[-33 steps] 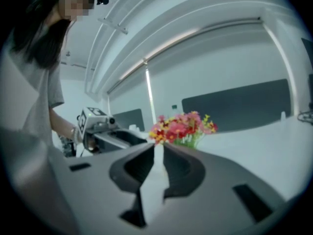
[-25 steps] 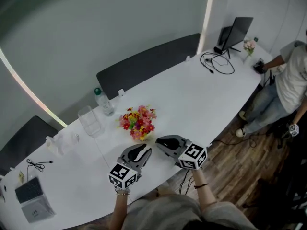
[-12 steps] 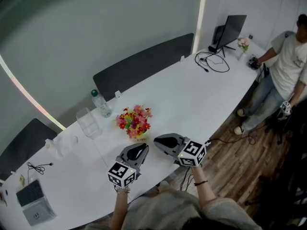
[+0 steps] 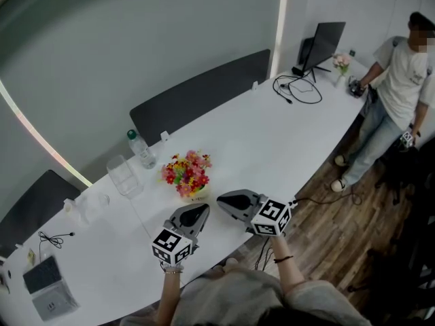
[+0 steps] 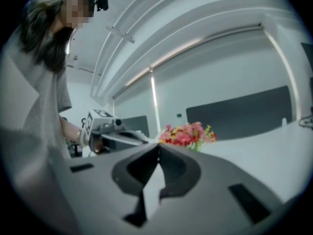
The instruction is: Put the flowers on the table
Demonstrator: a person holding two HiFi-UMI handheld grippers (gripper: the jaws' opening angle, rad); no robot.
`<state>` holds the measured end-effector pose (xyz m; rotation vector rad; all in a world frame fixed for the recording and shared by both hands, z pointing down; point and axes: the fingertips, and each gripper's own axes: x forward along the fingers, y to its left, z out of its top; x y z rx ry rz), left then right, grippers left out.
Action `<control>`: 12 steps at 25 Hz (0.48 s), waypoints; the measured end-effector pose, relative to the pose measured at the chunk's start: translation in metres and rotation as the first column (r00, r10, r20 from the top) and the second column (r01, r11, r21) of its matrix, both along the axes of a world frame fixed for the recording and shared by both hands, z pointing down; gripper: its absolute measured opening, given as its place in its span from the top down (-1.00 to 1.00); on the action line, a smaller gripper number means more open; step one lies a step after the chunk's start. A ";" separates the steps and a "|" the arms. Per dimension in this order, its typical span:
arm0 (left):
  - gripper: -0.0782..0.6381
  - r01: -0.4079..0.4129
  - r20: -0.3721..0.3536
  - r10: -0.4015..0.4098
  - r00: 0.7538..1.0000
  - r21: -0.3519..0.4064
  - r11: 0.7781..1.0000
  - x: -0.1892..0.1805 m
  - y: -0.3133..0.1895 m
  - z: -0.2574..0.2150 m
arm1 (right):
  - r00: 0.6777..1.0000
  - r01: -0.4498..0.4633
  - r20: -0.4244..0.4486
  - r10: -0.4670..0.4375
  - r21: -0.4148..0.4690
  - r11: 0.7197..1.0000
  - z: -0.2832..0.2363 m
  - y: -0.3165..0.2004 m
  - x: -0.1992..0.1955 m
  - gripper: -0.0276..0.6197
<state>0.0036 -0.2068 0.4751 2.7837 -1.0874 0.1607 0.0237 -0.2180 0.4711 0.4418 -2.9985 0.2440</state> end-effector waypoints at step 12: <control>0.73 0.005 0.007 -0.005 1.000 0.007 1.000 0.003 -0.002 -0.005 | 1.000 0.015 0.012 -0.015 0.010 1.000 -0.005 -0.002 0.001 0.84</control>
